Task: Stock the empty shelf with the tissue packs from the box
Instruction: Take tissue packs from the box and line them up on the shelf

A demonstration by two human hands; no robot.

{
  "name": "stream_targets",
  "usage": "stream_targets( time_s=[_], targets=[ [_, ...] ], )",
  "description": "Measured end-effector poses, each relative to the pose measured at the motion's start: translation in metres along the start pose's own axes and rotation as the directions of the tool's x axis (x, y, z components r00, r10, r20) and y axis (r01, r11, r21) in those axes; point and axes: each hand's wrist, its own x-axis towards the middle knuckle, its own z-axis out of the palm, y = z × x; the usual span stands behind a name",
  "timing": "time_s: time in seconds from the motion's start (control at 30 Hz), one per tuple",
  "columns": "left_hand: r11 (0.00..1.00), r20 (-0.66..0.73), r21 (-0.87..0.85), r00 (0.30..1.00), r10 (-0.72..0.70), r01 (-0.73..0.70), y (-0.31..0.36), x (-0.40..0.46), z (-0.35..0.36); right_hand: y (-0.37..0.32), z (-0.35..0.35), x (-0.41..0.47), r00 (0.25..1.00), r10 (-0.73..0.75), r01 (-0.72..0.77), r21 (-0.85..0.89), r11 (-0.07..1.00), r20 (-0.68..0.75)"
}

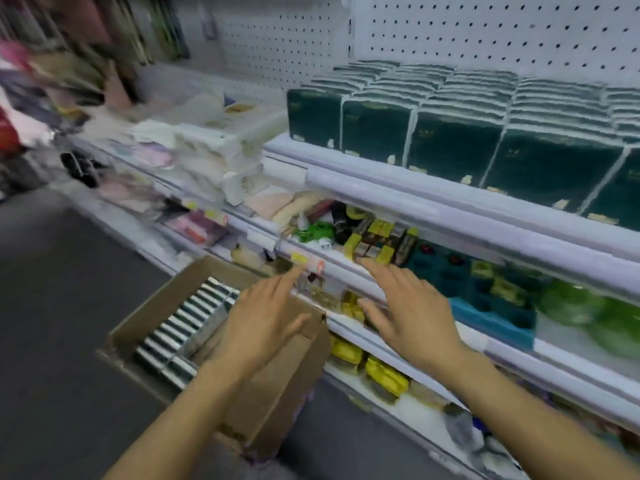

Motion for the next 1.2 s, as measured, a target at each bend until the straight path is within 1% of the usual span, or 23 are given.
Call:
stream_targets(
  time_s=[0.17,0.27,0.33,0.4,0.5,0.57,0.6,0.7,0.8,0.93,1.0,1.03,1.13,1.2],
  targets=[
    [0.989,0.162,0.015,0.976,-0.147,0.146,-0.145,-0.018,0.010,-0.078,0.085,0.051,0.986,0.038,-0.057,0.113,0.992,0.165],
    [0.974,0.255,0.022,0.941,-0.224,0.226,-0.225,-0.021,0.024,-0.116,0.140,0.080,0.948,0.072,-0.125,0.154,0.980,0.309],
    [0.967,0.320,0.010,0.916,-0.243,0.253,-0.273,-0.019,0.042,-0.136,0.178,0.100,0.894,0.106,-0.201,0.178,0.963,0.435],
    [0.965,0.374,0.007,0.894,-0.245,0.261,-0.311,-0.013,0.065,-0.151,0.213,0.118,0.833,0.127,-0.243,0.149,0.958,0.539],
    [0.966,0.450,0.002,0.863,-0.232,0.259,-0.351,0.001,0.108,-0.167,0.264,0.144,0.752,0.191,-0.351,0.138,0.926,0.631],
    [0.968,0.473,-0.027,0.856,-0.208,0.250,-0.368,0.013,0.138,-0.168,0.299,0.160,0.701,0.210,-0.374,0.102,0.922,0.681],
    [0.970,0.485,-0.044,0.854,-0.190,0.240,-0.374,0.019,0.154,-0.168,0.316,0.167,0.675,0.244,-0.405,0.072,0.912,0.697],
    [0.978,0.522,-0.059,0.841,-0.142,0.201,-0.391,0.037,0.205,-0.159,0.367,0.187,0.652,0.295,-0.427,0.017,0.904,0.699],
    [0.995,0.502,-0.047,0.863,-0.054,0.089,-0.404,0.057,0.254,-0.148,0.412,0.198,0.621,0.336,-0.456,-0.022,0.889,0.708],
    [0.999,0.440,0.026,0.898,0.023,-0.039,-0.410,0.081,0.298,-0.136,0.466,0.204,0.649,0.313,-0.427,-0.009,0.904,0.693],
    [0.993,0.422,0.066,0.904,0.065,-0.102,-0.411,0.087,0.314,-0.132,0.484,0.207,0.665,0.301,-0.377,-0.040,0.925,0.683],
    [0.987,0.411,0.091,0.908,0.082,-0.130,-0.411,0.088,0.319,-0.131,0.490,0.209,0.678,0.298,-0.355,-0.055,0.933,0.672],
    [0.967,0.287,0.152,0.945,0.154,-0.204,-0.414,0.090,0.332,-0.134,0.501,0.214,0.710,0.289,-0.293,-0.104,0.951,0.642],
    [0.945,0.281,0.182,0.935,0.216,-0.273,-0.414,0.092,0.335,-0.137,0.505,0.216,0.712,0.299,-0.293,-0.119,0.949,0.635]
  ],
)
